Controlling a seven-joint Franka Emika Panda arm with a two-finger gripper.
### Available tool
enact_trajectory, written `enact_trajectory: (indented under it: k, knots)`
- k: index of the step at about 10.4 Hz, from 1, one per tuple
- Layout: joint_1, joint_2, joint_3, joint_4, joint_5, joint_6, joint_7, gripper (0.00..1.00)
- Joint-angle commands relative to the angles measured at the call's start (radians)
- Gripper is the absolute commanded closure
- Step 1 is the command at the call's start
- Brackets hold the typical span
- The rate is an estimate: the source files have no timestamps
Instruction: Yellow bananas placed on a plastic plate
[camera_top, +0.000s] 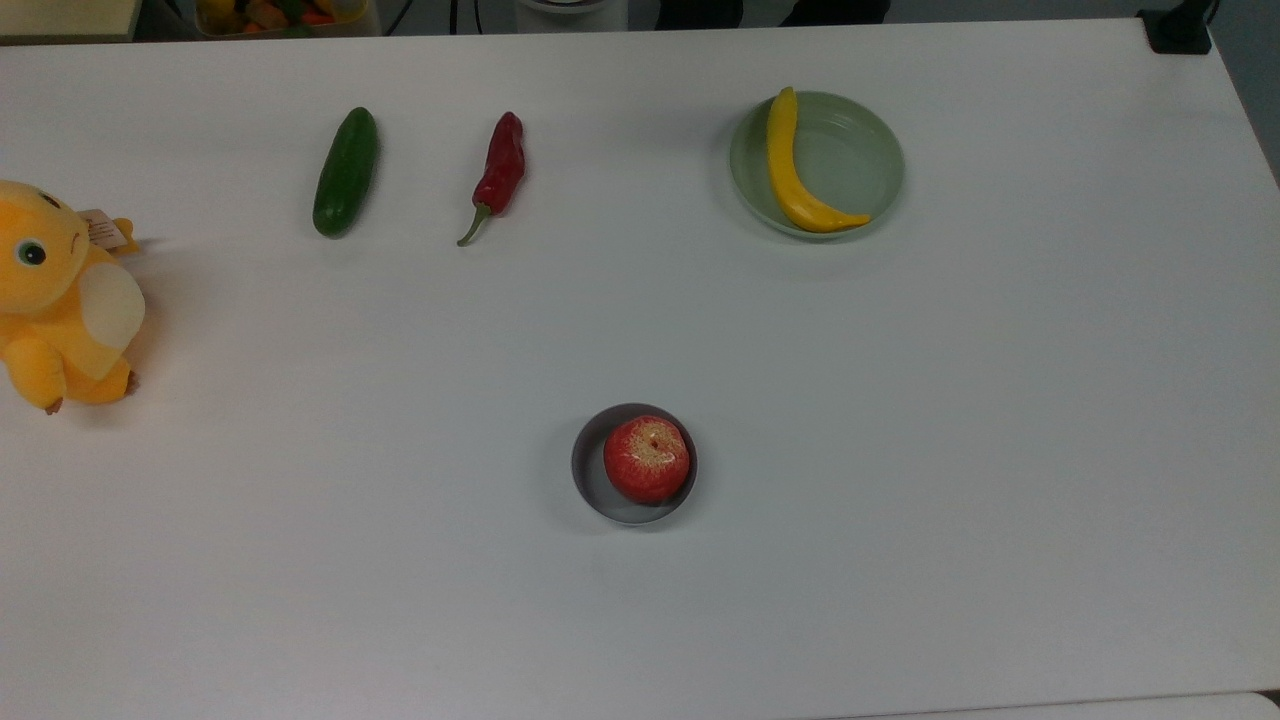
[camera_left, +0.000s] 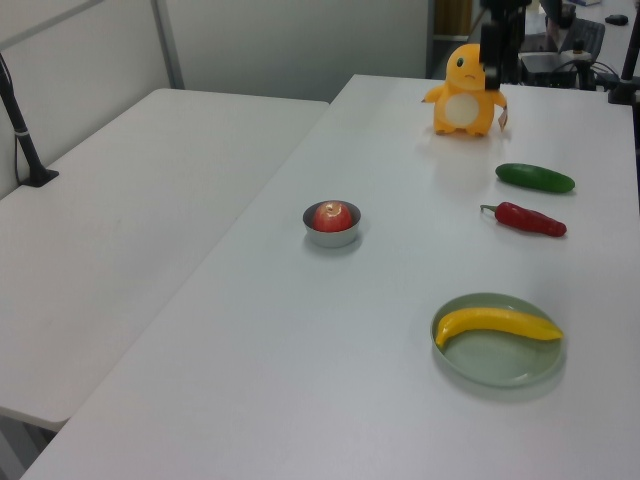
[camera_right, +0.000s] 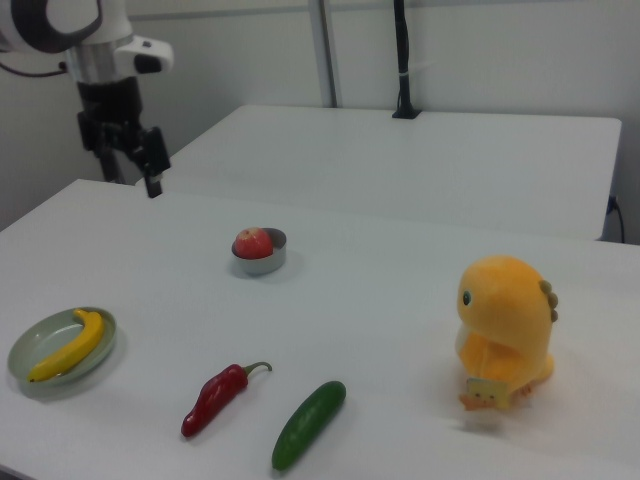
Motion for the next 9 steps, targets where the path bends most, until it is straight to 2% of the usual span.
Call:
enact_trajectory:
  k: [1,3,5,9]
  knots:
    - [-0.019,-0.013,-0.066,0.044,0.004,-0.022,-0.184,0.00]
    - [-0.039,-0.007,-0.075,0.042,0.002,-0.010,-0.333,0.00]
    - [-0.048,-0.006,-0.074,0.023,0.008,0.069,-0.414,0.00]
    - [-0.051,-0.003,-0.075,0.015,0.007,0.079,-0.428,0.00]
